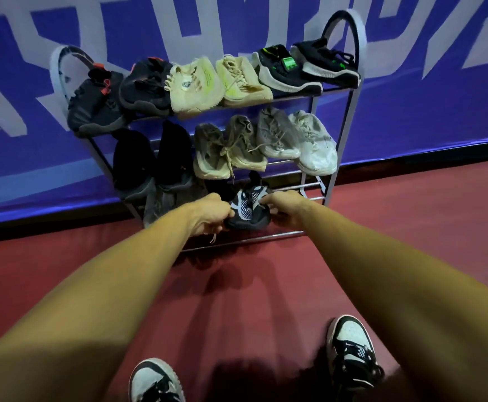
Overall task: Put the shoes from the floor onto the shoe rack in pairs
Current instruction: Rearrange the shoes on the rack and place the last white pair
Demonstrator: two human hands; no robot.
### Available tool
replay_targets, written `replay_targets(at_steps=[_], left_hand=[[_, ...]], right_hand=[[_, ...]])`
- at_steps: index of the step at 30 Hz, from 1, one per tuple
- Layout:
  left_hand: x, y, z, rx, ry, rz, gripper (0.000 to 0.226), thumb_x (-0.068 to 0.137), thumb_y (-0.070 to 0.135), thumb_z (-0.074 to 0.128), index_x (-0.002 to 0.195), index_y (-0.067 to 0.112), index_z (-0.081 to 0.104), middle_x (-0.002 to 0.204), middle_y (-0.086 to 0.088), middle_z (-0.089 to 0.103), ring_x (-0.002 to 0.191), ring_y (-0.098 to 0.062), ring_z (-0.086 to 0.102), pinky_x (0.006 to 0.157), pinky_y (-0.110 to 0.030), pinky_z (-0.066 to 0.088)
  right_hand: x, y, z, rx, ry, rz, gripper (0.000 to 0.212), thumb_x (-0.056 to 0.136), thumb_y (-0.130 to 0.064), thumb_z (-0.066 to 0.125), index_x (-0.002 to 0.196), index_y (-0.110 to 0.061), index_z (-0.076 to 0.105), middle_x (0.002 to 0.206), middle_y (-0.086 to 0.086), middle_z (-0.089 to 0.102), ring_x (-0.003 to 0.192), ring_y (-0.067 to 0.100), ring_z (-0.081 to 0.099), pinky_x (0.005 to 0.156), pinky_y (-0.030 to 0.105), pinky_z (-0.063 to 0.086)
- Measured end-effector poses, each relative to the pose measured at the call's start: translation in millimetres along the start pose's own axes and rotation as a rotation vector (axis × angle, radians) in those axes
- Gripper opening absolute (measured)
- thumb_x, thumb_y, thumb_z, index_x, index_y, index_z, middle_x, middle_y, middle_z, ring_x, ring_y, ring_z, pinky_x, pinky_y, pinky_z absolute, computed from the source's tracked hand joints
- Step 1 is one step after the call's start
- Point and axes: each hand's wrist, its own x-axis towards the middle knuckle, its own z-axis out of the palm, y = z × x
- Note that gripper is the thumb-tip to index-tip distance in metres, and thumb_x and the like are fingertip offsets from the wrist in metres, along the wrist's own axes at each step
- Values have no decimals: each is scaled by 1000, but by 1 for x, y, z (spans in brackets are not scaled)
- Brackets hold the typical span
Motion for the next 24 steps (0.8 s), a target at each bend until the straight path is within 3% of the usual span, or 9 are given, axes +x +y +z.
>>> replay_targets(at_steps=[2,4,8,11,14,18,20,22,24], left_hand=[[8,2,0,-13,63,16,8,91,4,47,86,10,51,68,-6,43,50,-14,41,52,-22,31],[19,3,1,-15,114,43,15,92,2,44,80,10,47,68,-6,43,51,-13,40,44,-19,31],[39,7,5,-71,187,87,8,87,12,53,93,7,51,79,-7,48,61,-16,42,50,-24,34],[58,9,11,-156,280,90,15,89,13,55,102,8,50,94,-12,52,81,-22,48,66,-29,38],[84,1,27,-268,347,61,25,93,17,53,109,-2,56,107,-20,62,86,-25,56,71,-30,39],[111,-20,51,-381,194,-3,17,93,27,58,102,13,57,103,-8,67,76,-21,62,50,-24,40],[111,-26,56,-385,143,-26,17,96,24,54,113,21,54,92,0,65,73,-15,64,48,-22,37],[113,-33,58,-341,111,-9,37,97,18,50,134,23,49,84,-2,65,64,-10,61,48,-20,38],[115,-39,58,-290,117,8,41,97,14,48,137,19,48,82,-5,68,60,-10,59,47,-20,38]], right_hand=[[8,4,3,103,-49,78,16,95,-18,61,79,-17,57,70,0,54,40,8,48,33,12,35],[19,5,5,-6,-118,153,19,96,-38,59,84,-22,58,70,-2,53,48,9,44,37,16,33],[43,-7,4,-266,-188,163,43,100,-54,41,71,-22,48,46,-5,46,42,8,34,36,15,23],[55,-11,2,-243,-209,121,39,100,-45,47,70,-20,49,36,-9,45,49,8,34,41,18,21],[70,-8,1,-43,-136,46,17,91,-17,68,81,-11,56,35,-6,47,42,8,44,42,20,30],[101,4,-4,-19,76,-28,17,83,0,71,87,-3,55,57,8,48,34,13,42,39,22,31],[113,19,-4,-55,146,-8,21,85,-3,69,73,-6,52,60,10,46,43,16,39,44,27,28],[120,38,-4,-61,193,33,18,85,-5,70,75,-5,55,66,12,53,49,17,43,45,28,31],[122,53,-6,-1,202,71,17,87,-5,67,75,-5,55,67,10,54,52,15,44,45,25,33]])
